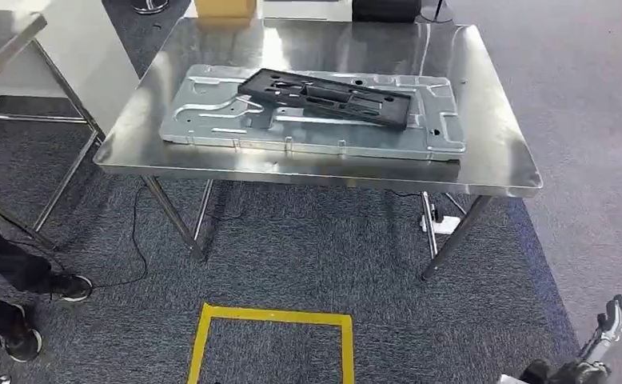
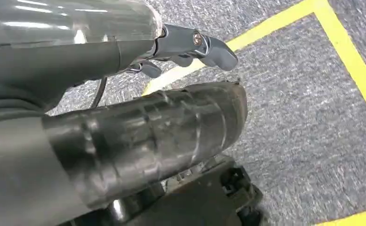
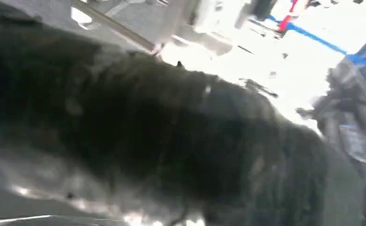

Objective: Take the parts from the cabinet and place them on the table.

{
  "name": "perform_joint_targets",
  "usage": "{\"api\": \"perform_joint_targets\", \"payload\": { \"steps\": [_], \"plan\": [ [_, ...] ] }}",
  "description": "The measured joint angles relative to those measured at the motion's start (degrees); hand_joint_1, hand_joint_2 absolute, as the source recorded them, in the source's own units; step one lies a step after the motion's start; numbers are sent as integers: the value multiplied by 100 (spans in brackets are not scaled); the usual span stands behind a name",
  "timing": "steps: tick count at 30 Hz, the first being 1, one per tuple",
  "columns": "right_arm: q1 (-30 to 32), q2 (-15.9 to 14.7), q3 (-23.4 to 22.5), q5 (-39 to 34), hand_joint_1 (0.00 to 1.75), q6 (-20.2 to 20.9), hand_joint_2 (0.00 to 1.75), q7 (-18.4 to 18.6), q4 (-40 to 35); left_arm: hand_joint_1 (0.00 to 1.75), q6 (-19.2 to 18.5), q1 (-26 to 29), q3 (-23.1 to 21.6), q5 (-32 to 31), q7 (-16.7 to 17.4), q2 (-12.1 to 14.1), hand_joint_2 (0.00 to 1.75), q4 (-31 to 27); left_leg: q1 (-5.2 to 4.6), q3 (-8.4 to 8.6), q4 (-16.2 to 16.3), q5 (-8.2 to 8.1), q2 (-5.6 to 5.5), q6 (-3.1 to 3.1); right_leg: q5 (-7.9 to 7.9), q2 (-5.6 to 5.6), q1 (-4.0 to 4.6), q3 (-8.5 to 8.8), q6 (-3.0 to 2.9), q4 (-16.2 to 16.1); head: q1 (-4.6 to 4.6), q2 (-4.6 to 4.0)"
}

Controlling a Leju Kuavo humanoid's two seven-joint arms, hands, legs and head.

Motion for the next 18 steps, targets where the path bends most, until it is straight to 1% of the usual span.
{"api": "perform_joint_targets", "payload": {
  "steps": [1,2,3,4,5,6,7,8,9,10,11,13,14,15,16,17,18],
  "plan": [
    [-6,44,-104,-57,0,108,0,-20,51,0,0,0,2,4,5,-2,0,0,31,-33,113,-107,-281,-44,16,41,-11,0,-25,-17,0,0],
    [-22,96,-217,-92,0,197,0,-54,116,0,0,3,2,7,5,-6,0,0,40,-155,406,-324,-485,-52,28,87,-13,-12,-59,-14,-2,0],
    [-39,138,-298,-107,0,243,0,-70,166,0,0,16,4,7,7,-7,0,0,42,-346,828,-560,-556,-56,33,135,-7,-27,-76,-12,0,0],
    [-41,167,-357,-112,0,292,0,-57,212,0,0,30,9,7,13,-7,0,0,41,-572,1303,-766,-576,-59,36,201,2,-40,-81,-8,-2,0],
    [-47,197,-432,-110,0,357,0,-2,272,0,0,38,11,9,24,-7,0,0,41,-740,1645,-857,-576,-59,37,266,9,-51,-81,2,0,0],
    [-85,239,-563,-96,0,484,0,72,394,0,0,50,15,11,37,-7,0,0,41,-798,1742,-787,-577,-52,37,347,12,-55,-81,17,0,0],
    [-132,287,-725,-57,0,620,0,96,536,0,0,55,17,15,42,-7,0,0,41,-727,1567,-609,-579,-41,36,415,11,-54,-81,26,0,0],
    [-197,359,-941,2,0,815,0,112,716,0,0,53,22,24,50,-7,0,0,43,-552,1156,-330,-598,-24,36,494,11,-48,-80,35,0,0],
    [-271,424,-1140,45,0,979,0,88,880,0,0,51,26,24,53,-7,0,0,49,-342,673,-57,-684,-7,34,565,10,-43,-76,49,-2,0],
    [-344,488,-1348,96,0,1134,0,15,1041,0,0,53,31,24,55,-5,0,0,64,-169,241,118,-933,15,34,621,0,-59,-70,58,0,0],
    [-472,551,-1623,176,0,1285,0,-46,1266,0,0,60,39,24,61,-11,0,0,69,-127,94,41,-1084,14,39,679,37,-94,-28,90,0,0],
    [-740,630,-2198,410,0,1467,0,-13,1821,0,2,45,44,24,70,-13,0,0,54,-139,93,66,-984,43,89,800,4,-139,53,66,2,0],
    [-835,643,-2477,530,0,1528,0,-2,2084,0,2,34,46,22,75,-13,0,0,34,-118,94,79,-941,75,116,857,-2,-141,95,34,0,0],
    [-941,643,-2765,630,0,1581,0,-24,2384,0,0,36,48,20,77,-18,0,0,68,-103,18,133,-881,141,133,886,5,-152,133,22,0,0],
    [-1043,641,-3034,708,0,1625,0,-81,2703,0,2,31,50,17,79,-24,0,0,78,-86,-32,178,-803,197,68,617,-10,-160,130,107,0,0],
    [-1129,637,-3262,773,0,1633,0,-109,2984,0,2,30,54,15,79,-28,0,0,72,-85,-56,190,-762,221,-63,388,12,-239,148,257,22,0],
    [-1282,630,-3490,861,0,1640,0,-125,3298,0,0,39,61,15,79,-31,0,0,58,-101,-56,193,-677,237,-333,278,5,-460,182,699,17,0]
  ]
}}
